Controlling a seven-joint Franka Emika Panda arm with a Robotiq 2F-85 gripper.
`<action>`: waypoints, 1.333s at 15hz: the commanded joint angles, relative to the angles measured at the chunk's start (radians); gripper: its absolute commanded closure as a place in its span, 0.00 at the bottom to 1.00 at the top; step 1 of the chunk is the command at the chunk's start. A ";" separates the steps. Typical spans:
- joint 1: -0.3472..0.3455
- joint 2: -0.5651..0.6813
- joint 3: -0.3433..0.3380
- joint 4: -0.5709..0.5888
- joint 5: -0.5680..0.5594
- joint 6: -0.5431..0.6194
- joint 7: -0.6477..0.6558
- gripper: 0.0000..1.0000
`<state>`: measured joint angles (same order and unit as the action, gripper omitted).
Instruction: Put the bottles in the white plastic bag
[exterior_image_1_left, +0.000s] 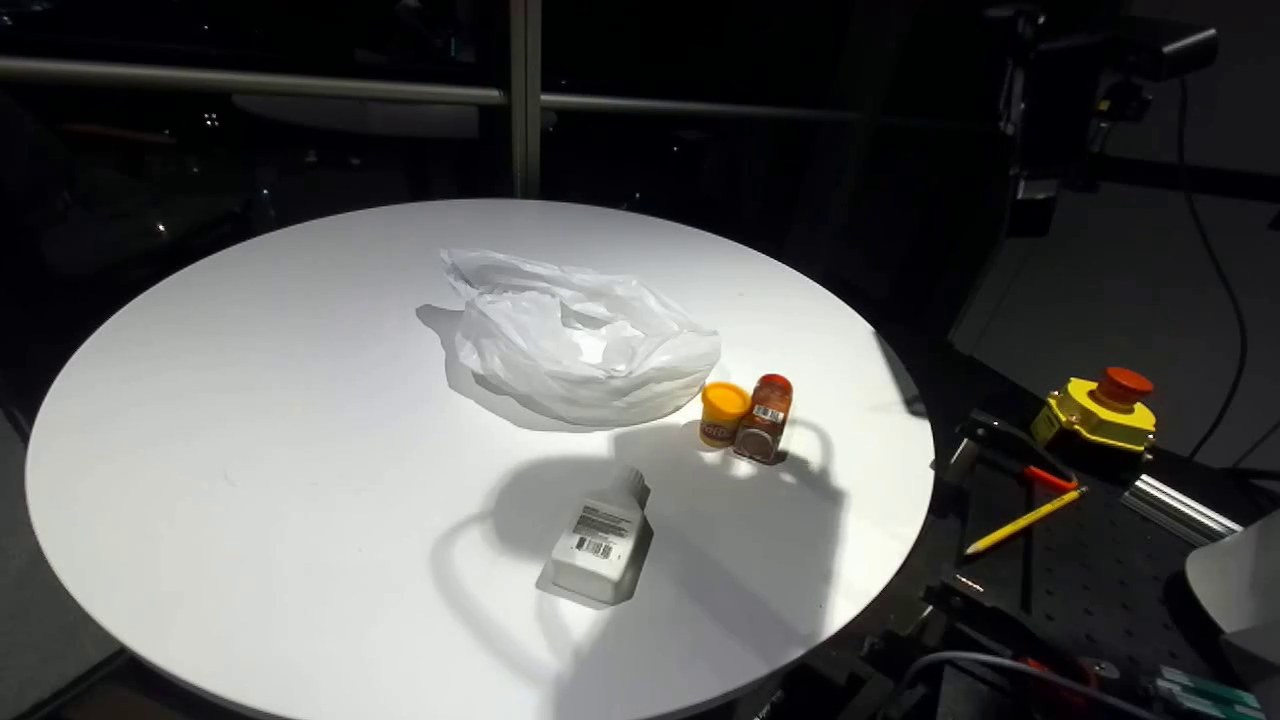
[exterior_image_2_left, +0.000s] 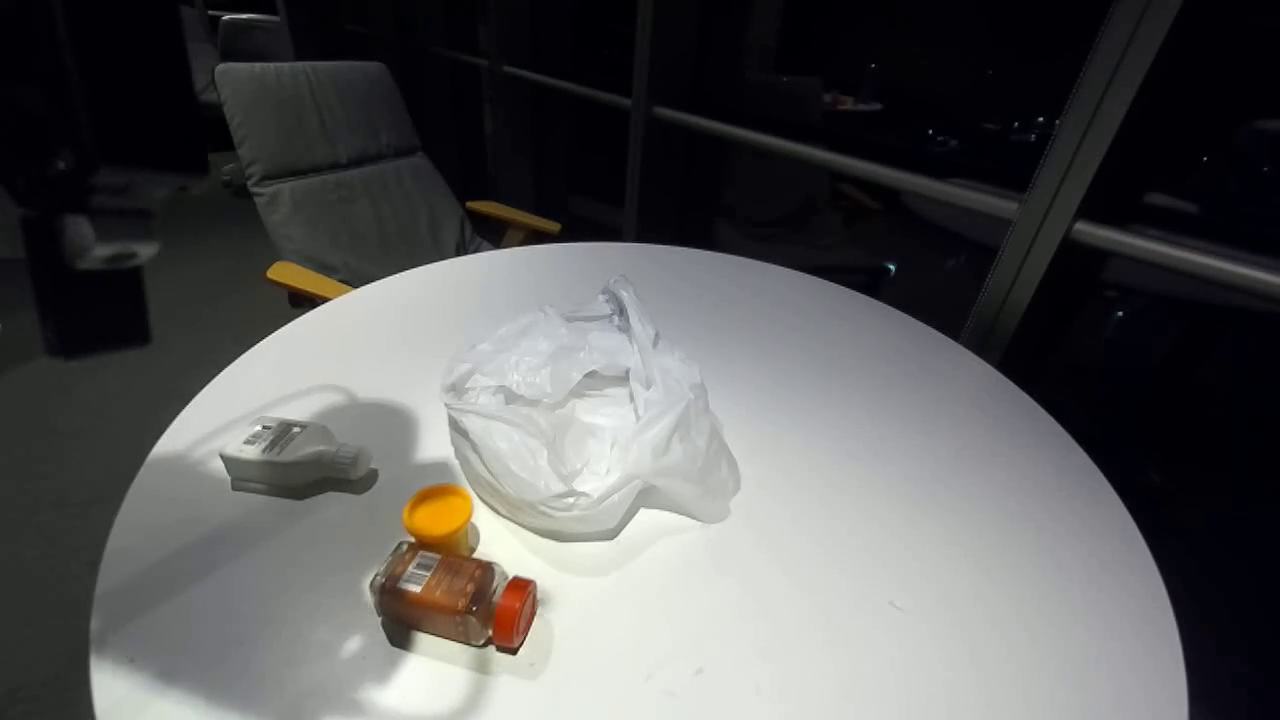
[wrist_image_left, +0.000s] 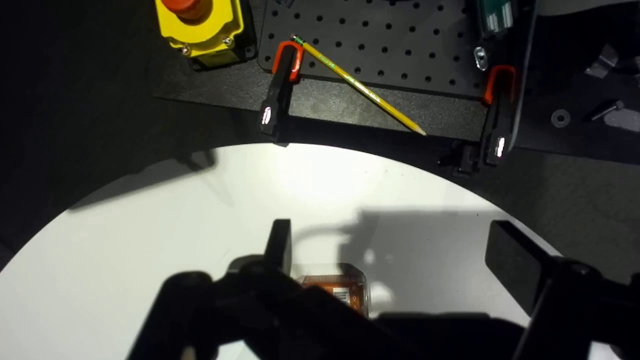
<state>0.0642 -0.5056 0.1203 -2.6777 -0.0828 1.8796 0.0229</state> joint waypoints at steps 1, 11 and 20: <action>0.001 0.117 -0.005 -0.024 0.093 0.134 0.130 0.00; -0.044 0.492 0.010 -0.022 0.026 0.705 0.661 0.00; -0.047 0.689 -0.135 0.036 0.127 0.912 0.866 0.00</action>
<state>0.0177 0.1259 0.0066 -2.6817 -0.0478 2.7455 0.8690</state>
